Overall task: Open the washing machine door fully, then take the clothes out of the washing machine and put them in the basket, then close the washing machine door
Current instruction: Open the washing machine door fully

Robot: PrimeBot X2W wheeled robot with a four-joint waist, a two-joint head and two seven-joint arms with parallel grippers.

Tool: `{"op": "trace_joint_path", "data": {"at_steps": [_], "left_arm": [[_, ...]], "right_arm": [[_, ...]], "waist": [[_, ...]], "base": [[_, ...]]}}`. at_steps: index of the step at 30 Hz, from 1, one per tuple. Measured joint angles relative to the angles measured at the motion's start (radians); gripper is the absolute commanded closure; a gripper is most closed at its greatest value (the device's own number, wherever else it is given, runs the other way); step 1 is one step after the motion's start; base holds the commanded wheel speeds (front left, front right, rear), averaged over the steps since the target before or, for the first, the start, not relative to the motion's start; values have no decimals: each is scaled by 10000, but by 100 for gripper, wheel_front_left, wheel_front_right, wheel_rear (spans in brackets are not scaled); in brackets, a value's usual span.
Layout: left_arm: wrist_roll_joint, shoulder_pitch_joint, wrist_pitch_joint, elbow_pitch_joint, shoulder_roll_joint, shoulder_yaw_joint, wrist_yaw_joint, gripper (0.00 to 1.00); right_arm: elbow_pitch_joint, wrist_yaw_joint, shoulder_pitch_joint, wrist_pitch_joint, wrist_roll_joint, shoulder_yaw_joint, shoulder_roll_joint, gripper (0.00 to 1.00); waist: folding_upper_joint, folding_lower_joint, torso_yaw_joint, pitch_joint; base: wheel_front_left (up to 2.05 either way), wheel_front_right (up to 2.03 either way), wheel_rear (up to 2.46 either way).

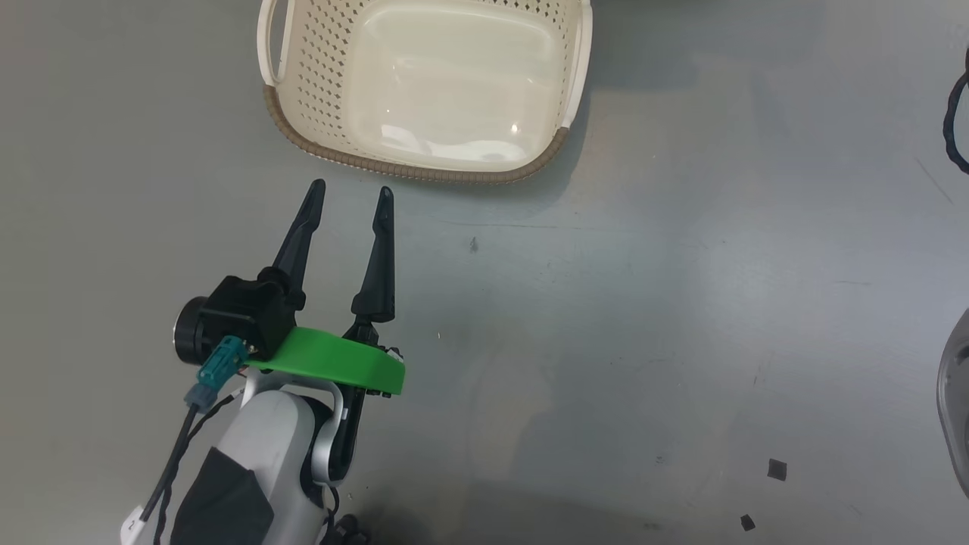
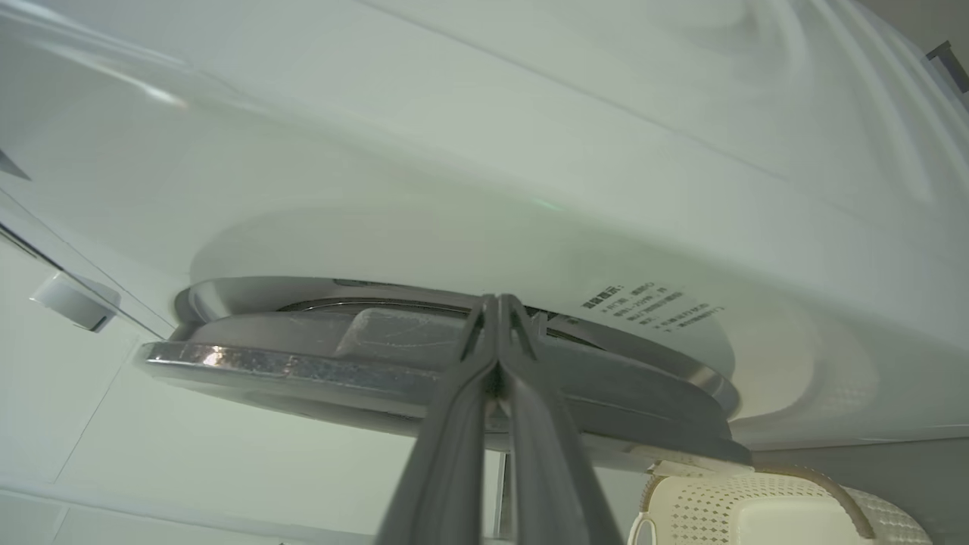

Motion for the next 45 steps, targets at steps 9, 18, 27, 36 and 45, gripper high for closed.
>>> {"op": "trace_joint_path", "data": {"at_steps": [9,18,27,36,45], "left_arm": [[-81,-93,0,-6,-29,-148,0,0],[-368,-106,0,-48,-44,-249,0,0],[-368,-105,0,-58,-50,-190,0,0],[-370,-102,0,-86,-54,-198,0,0],[-370,-100,0,-104,-58,-280,0,0]], "right_arm": [[353,-244,-521,418,226,-33,23,100],[719,-466,-1115,874,527,54,65,100],[1162,-612,-1448,1191,577,121,105,100],[1540,-823,-1857,1396,754,35,65,100],[2090,-951,-2007,1638,1055,-117,79,100]], "waist": [[0,0,253,133],[0,0,572,225],[0,0,726,276],[0,0,813,344],[0,0,841,348]], "base": [[0,0,0],[0,0,0],[0,0,0],[0,0,0],[0,0,0]]}}
